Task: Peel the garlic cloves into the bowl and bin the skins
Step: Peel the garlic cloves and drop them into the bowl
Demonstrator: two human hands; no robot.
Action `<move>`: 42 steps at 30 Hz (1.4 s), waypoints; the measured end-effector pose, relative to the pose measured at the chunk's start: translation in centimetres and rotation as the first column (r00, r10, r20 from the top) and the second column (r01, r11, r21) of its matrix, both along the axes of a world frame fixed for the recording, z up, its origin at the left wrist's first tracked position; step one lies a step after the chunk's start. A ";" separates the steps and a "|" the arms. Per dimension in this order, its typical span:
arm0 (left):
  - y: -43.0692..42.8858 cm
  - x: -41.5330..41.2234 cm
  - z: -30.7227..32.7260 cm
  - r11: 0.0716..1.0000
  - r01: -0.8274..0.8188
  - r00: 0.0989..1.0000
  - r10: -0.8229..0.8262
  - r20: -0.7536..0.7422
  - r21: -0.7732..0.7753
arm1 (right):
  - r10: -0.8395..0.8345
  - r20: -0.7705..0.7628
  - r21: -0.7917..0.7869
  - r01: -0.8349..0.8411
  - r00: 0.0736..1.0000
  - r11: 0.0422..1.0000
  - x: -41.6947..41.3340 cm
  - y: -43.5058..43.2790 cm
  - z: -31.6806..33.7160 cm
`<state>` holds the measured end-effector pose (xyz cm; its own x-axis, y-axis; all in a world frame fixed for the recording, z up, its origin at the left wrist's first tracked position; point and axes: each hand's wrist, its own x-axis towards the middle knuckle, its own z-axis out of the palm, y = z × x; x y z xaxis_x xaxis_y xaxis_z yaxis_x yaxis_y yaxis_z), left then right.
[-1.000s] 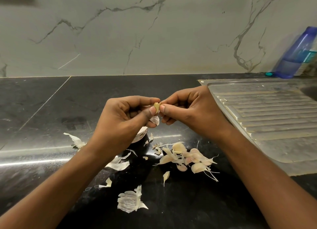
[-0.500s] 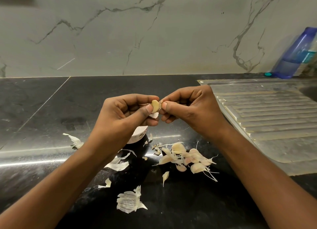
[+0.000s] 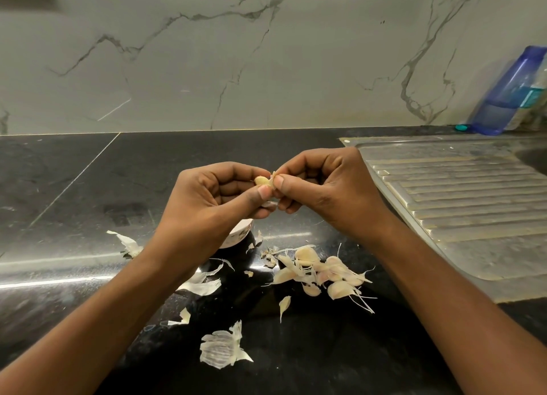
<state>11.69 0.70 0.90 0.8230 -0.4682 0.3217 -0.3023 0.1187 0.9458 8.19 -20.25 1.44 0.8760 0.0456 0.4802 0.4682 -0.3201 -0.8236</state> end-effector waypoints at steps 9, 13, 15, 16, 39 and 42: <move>0.1 0.1 0.4 0.996 0.008 0.996 -0.016 -0.083 -0.089 | -0.083 0.016 0.016 0.083 0.996 0.996 0.1 -0.7 0.2; 0.4 0.4 0.4 0.994 0.017 0.993 -0.029 -0.111 -0.108 | -0.114 0.020 0.030 0.113 0.993 0.993 0.1 -1.0 0.4; 0.4 0.5 0.5 0.993 -0.007 0.992 -0.009 -0.129 -0.122 | -0.125 0.017 0.040 0.124 0.992 0.991 0.1 -1.2 0.5; 0.4 0.5 0.5 0.992 -0.021 0.991 0.003 -0.137 -0.128 | -0.125 0.014 0.033 0.124 0.992 0.992 0.1 -1.3 0.5; 0.4 0.0 0.4 0.997 -0.062 0.986 0.053 -0.158 -0.049 | 0.014 0.027 -0.163 -0.010 1.000 0.987 0.0 -1.0 0.1; 0.3 -0.1 0.3 0.997 -0.058 0.989 0.051 -0.137 -0.046 | -0.007 0.056 -0.230 0.020 0.998 0.973 0.0 -0.9 0.1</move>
